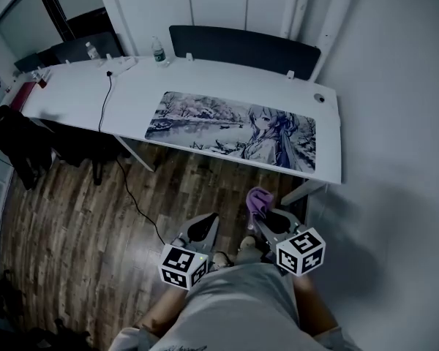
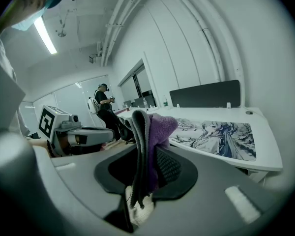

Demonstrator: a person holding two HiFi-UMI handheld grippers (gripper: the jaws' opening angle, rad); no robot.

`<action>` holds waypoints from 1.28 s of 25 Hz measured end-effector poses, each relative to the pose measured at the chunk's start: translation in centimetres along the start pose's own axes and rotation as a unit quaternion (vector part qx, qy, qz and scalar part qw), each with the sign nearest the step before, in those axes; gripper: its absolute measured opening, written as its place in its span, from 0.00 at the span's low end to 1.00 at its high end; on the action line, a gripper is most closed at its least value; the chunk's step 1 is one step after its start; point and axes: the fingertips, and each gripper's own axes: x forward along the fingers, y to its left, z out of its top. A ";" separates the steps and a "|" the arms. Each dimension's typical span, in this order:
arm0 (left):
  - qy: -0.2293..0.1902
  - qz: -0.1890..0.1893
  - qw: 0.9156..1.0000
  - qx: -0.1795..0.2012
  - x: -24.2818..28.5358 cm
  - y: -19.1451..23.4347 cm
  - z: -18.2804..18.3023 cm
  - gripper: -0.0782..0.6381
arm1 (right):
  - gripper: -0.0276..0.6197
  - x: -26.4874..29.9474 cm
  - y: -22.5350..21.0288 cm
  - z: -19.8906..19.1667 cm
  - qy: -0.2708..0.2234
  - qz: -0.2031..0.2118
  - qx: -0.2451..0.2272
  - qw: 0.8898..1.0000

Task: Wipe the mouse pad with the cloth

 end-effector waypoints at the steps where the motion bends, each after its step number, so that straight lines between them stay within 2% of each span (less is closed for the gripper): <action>1: 0.000 -0.002 1.000 -0.001 0.1 0.2 0.0 0.13 | 0.19 0.1 -0.1 0.1 0.000 -0.002 0.000 1.000; 13: 0.005 -0.013 1.000 0.005 6.0 4.0 1.7 0.13 | 0.19 4.6 -5.3 1.8 0.005 -0.007 0.012 1.000; 18: 0.012 -0.017 1.000 0.011 10.5 6.2 3.8 0.13 | 0.19 7.7 -9.2 4.6 0.012 0.002 0.009 1.000; 24: 0.014 -0.003 1.000 0.007 16.2 9.4 7.2 0.13 | 0.19 11.2 -14.8 7.5 0.030 0.009 0.007 0.999; 32: 0.028 0.005 1.000 0.009 22.8 11.6 10.3 0.13 | 0.19 13.4 -21.3 10.4 0.045 0.015 0.018 0.999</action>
